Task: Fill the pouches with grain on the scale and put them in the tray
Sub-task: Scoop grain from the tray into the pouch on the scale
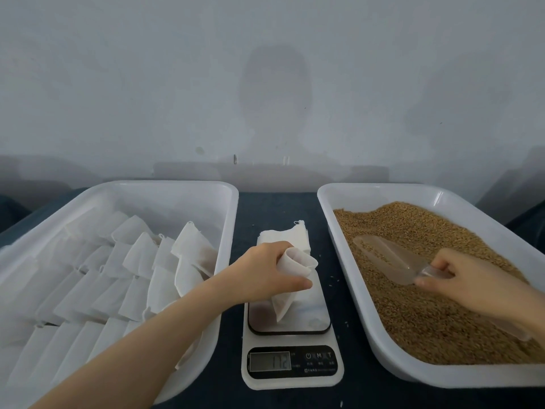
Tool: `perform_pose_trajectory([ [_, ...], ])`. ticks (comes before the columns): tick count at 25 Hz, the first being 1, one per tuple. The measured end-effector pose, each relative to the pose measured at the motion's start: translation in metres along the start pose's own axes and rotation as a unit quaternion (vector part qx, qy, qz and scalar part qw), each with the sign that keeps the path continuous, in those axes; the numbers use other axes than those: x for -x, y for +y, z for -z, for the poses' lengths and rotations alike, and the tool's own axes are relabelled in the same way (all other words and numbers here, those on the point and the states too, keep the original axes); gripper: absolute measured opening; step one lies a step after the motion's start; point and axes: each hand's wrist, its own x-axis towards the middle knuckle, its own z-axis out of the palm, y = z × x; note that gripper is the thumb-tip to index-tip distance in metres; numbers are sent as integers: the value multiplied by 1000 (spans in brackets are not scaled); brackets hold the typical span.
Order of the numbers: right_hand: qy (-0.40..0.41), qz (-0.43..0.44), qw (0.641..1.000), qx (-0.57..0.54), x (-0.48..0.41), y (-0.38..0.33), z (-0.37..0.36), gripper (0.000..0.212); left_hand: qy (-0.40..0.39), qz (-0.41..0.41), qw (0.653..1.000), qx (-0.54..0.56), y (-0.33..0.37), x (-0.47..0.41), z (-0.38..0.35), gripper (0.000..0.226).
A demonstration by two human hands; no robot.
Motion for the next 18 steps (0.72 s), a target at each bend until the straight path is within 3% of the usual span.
perform_pose_trajectory([
  [8,64,63,996,-24,2,-3,20,10,-4,-4,1000,10,-1,-1,0,35],
  [13,71,158,985,-19,9,-33,38,21,-5,-4,1000,15,-1,-2,-1,39],
  [18,90,175,980,39,3,-52,41,26,-7,-4,1000,10,-3,-4,-1,38],
])
